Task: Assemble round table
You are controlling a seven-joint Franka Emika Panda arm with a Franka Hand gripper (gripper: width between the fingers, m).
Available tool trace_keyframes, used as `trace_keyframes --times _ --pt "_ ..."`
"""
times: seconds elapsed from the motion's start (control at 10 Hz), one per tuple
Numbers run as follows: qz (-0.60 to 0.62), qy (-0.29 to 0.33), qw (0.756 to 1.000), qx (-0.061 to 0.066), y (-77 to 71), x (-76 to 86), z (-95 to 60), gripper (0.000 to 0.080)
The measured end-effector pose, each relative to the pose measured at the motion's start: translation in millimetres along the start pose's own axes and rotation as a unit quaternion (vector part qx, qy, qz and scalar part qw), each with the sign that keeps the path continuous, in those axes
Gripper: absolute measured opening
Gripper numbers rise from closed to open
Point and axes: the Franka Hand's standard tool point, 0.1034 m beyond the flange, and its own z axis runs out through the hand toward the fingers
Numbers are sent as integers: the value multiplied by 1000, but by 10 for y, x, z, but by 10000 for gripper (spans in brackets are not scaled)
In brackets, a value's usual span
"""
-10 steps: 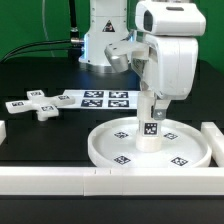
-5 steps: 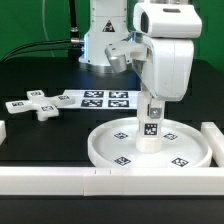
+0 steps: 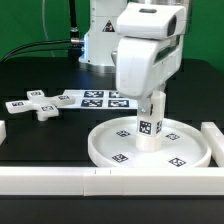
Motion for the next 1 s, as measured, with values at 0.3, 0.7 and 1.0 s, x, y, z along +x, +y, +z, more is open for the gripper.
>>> trace_keyframes --times 0.3,0.7,1.0 --pt "93 0 996 1 -1 -5 2 412" --pt "312 8 950 17 -19 -9 6 412" --pt "404 9 915 21 -20 -2 6 412"
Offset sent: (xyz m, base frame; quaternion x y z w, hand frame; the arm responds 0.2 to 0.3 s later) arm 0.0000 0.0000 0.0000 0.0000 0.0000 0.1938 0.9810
